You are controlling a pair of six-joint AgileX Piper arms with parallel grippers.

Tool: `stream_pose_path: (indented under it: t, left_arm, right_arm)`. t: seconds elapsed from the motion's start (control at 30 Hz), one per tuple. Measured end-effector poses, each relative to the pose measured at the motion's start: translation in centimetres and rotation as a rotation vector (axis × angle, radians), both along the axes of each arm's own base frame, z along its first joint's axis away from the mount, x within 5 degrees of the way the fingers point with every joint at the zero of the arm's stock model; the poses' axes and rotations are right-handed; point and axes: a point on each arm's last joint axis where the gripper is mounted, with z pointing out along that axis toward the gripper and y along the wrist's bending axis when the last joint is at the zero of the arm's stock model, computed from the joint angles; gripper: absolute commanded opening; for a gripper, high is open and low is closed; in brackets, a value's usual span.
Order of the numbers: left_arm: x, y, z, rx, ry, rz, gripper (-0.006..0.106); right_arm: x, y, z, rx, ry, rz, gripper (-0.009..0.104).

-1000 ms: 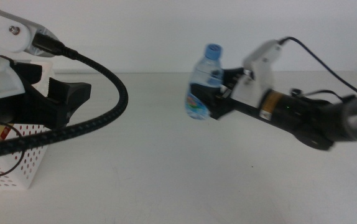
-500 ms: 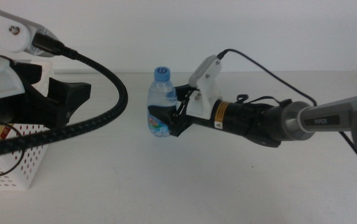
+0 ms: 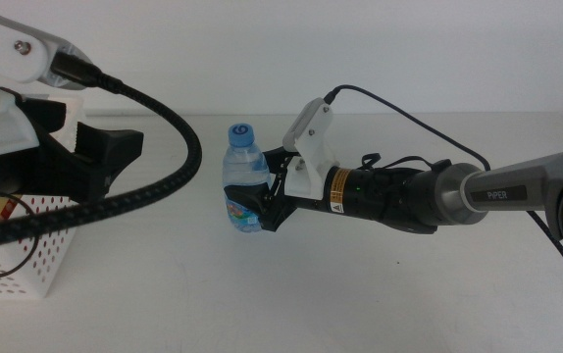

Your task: Use arms to grab the bottles and put them into the dustbin to the left of the table.

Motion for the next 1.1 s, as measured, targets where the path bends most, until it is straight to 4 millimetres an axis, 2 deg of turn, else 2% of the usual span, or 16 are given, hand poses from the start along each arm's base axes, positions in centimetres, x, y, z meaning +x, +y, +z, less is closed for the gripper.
stream_pose_path:
  t: [0.2,0.33,0.4,0.5,0.53,0.57,0.63,0.73,0.93,1.1]
  left_arm:
    - [0.0,0.0,0.0,0.000,0.000,0.000,0.089]
    - [0.0,0.0,0.0,0.000,0.000,0.000,0.089]
    - [0.0,0.0,0.0,0.000,0.000,0.000,0.089]
    - [0.0,0.0,0.0,0.000,0.000,0.000,0.089]
    - [0.0,0.0,0.0,0.000,0.000,0.000,0.089]
    - [0.0,0.0,0.0,0.000,0.000,0.000,0.089]
    - [0.0,0.0,0.0,0.000,0.000,0.000,0.089]
    - [0.0,0.0,0.0,0.000,0.000,0.000,0.089]
    - [0.0,0.0,0.0,0.000,0.000,0.000,0.089]
    - [0.0,0.0,0.0,0.000,0.000,0.000,0.089]
  right_arm:
    - [-0.2,0.1,-0.3,-0.015,-0.001,0.020,0.001]
    - [-0.3,0.3,-0.6,-0.018,-0.008,0.048,0.010]
    - [-0.4,0.3,-0.6,-0.019,-0.012,0.057,0.017]
    - [-0.4,0.3,-0.6,-0.020,-0.013,0.065,0.035]
    - [-0.5,0.3,-0.6,-0.020,-0.013,0.067,0.043]
    - [-0.5,0.3,-0.7,-0.021,-0.014,0.068,0.059]
    - [-0.5,0.4,-0.6,-0.020,-0.015,0.072,0.073]
    - [-0.5,0.4,-0.5,-0.007,-0.007,0.073,0.084]
    - [-1.1,0.1,1.8,0.047,0.037,0.063,0.086]
    - [-3.5,-2.5,4.1,0.045,0.013,0.001,0.085]
